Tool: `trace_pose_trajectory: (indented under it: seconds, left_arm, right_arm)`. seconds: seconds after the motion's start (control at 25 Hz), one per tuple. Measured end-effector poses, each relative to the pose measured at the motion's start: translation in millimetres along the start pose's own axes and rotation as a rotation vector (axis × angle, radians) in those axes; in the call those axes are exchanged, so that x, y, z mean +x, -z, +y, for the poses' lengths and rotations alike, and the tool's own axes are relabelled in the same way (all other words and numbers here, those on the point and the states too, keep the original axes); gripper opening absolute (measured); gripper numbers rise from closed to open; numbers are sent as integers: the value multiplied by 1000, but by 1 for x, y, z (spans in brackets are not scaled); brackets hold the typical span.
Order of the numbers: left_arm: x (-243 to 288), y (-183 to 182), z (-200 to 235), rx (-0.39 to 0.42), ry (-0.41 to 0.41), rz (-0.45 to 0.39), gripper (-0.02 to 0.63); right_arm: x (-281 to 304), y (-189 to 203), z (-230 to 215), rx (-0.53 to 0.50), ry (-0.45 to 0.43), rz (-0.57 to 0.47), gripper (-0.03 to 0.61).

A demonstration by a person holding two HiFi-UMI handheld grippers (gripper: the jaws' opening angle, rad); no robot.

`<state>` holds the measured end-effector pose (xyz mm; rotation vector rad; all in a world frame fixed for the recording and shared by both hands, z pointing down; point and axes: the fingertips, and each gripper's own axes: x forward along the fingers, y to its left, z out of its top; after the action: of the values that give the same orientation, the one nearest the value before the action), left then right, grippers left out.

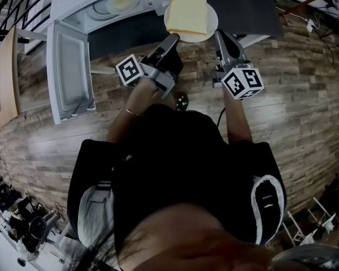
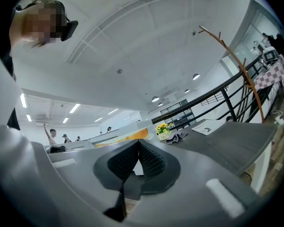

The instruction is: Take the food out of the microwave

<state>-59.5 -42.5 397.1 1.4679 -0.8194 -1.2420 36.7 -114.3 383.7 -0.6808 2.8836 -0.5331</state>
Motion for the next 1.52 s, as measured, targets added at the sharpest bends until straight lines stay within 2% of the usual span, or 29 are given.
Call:
trace_pose_trajectory:
  seconds: [0.48, 0.96, 1.2, 1.52]
  left_arm:
    - [32, -2, 5, -24, 15, 94, 16]
    - [54, -26, 6, -53, 22, 188, 15]
    - [56, -25, 7, -69, 29, 235, 16]
    - [77, -41, 14, -117, 36, 277, 16]
  right_arm:
    - [-1, -11, -22, -8, 92, -28, -3]
    - [21, -20, -30, -18, 183, -46, -3]
    - [17, -19, -29, -26, 239, -56, -3]
    - [35, -25, -44, -33, 301, -76, -6]
